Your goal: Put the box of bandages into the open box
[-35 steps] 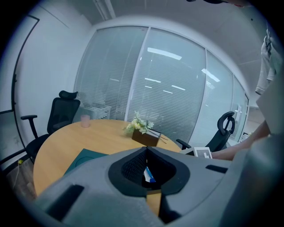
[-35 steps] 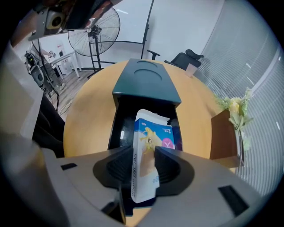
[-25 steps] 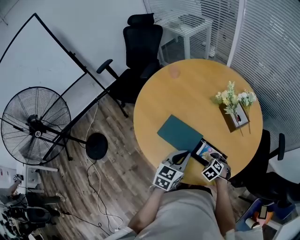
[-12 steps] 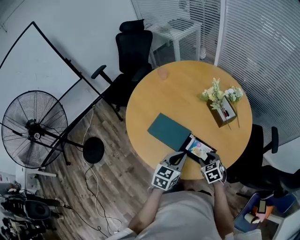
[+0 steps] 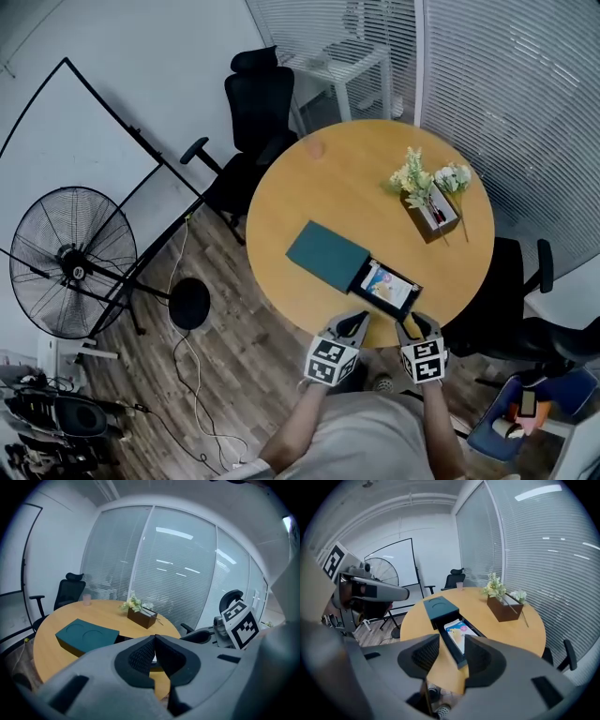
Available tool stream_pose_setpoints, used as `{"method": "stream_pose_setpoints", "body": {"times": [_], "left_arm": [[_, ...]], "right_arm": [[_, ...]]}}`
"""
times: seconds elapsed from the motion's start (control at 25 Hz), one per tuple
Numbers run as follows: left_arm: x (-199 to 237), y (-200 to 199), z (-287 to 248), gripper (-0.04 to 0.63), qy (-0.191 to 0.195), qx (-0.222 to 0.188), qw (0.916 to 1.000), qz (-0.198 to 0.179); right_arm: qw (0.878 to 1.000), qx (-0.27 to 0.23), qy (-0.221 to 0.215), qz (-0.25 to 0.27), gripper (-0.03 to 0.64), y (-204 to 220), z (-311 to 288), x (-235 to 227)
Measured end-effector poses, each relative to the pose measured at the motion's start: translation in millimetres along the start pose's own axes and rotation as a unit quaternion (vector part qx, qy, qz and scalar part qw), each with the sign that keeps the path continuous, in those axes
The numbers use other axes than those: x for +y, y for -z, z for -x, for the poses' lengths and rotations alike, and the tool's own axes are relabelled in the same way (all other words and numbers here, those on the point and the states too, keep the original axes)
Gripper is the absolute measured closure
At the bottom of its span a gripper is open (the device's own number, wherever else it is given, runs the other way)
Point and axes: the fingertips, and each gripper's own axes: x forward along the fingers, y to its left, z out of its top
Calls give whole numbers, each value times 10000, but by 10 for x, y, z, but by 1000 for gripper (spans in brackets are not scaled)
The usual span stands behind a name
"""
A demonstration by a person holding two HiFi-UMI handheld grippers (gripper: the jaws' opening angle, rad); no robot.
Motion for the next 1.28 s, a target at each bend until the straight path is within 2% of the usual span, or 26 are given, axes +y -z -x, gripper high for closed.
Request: {"method": "stream_pose_setpoints", "body": {"times": [0.48, 0.72, 0.92, 1.16, 1.28], "left_arm": [[-383, 233, 215, 584, -332, -71, 9993, 168], [-537, 446, 272, 584, -464, -68, 9989, 87], [-725, 784, 300, 584, -395, 174, 9991, 61], [-708, 712, 360, 584, -468, -5, 9989, 87], [-716, 750, 376, 584, -420, 37, 9990, 144]], "right_arm": [[9992, -228, -246, -207, 466, 304, 481, 151], [9980, -419, -403, -238, 474, 488, 609, 200], [9973, -520, -383, -355, 474, 593, 696, 163], [9970, -583, -325, -393, 483, 645, 780, 173], [9969, -621, -331, -347, 505, 624, 815, 202]]}}
